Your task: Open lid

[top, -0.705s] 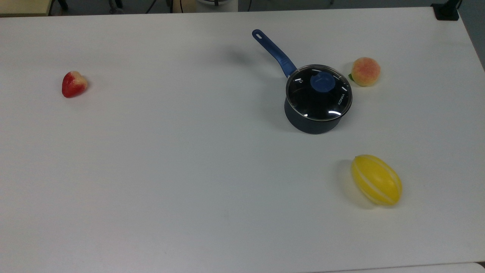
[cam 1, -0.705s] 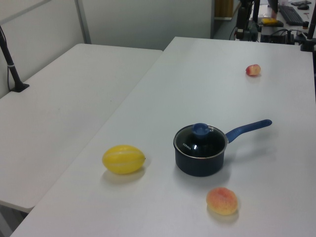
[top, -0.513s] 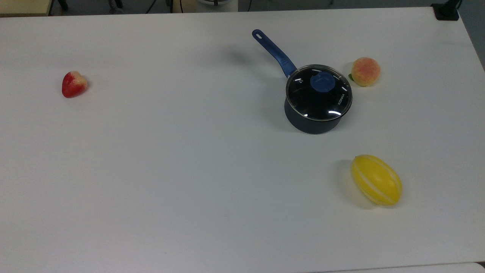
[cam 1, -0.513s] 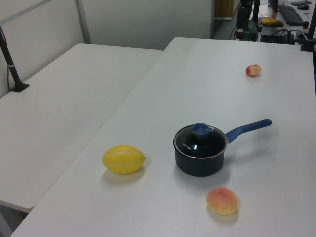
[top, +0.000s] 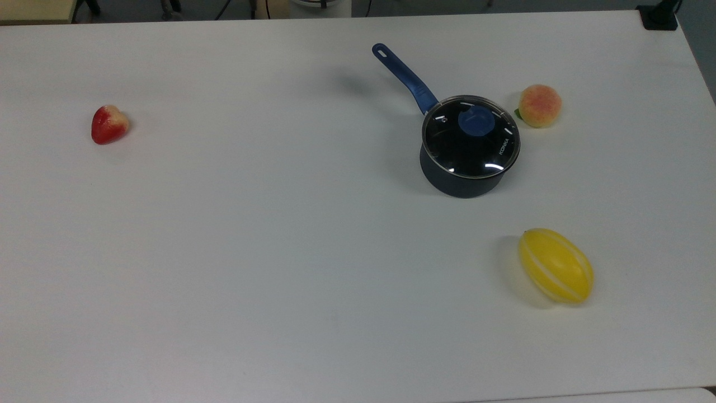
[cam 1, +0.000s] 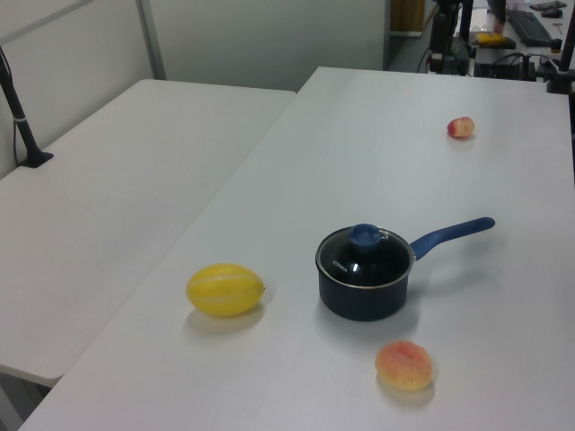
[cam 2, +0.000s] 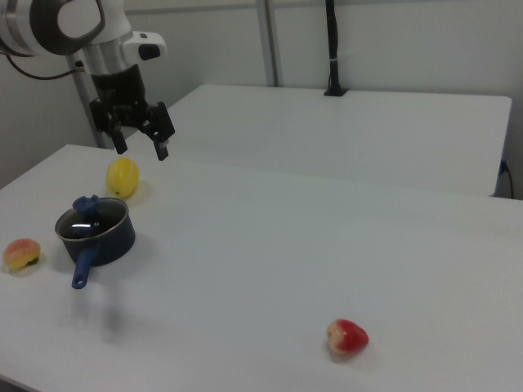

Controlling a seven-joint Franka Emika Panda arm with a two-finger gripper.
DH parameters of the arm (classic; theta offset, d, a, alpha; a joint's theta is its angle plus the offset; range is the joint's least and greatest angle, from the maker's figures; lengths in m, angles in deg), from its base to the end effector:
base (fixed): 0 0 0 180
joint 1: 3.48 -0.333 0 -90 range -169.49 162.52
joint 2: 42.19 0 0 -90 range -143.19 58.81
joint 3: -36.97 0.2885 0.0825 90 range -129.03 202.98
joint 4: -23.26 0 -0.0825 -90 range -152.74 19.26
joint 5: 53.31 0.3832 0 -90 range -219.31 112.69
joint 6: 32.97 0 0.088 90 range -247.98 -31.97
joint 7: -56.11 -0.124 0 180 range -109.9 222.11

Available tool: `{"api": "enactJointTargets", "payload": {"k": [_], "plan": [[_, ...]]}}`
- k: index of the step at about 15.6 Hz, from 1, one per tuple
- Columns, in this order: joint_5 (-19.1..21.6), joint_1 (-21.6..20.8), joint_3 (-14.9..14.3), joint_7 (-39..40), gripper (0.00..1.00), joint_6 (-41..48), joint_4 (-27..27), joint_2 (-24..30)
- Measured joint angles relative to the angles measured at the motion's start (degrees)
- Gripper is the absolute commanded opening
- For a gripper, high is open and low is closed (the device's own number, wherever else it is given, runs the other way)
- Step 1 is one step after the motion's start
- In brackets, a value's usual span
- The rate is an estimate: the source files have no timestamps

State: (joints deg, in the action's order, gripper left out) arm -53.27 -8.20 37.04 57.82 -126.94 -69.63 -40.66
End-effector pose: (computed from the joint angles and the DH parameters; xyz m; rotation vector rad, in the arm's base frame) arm 0.5514 0.0463 0.5771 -3.1338 -0.1779 -0.0715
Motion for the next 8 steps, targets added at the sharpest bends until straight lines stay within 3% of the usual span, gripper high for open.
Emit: {"api": "enactJointTargets", "payload": {"k": [4,8], "plan": [[1.1,0.0,2.7,-0.2,1.00,0.0,-0.1,0.0],[2.2,0.0,7.5,-1.3,1.00,-0.7,-0.2,-0.2]]}}
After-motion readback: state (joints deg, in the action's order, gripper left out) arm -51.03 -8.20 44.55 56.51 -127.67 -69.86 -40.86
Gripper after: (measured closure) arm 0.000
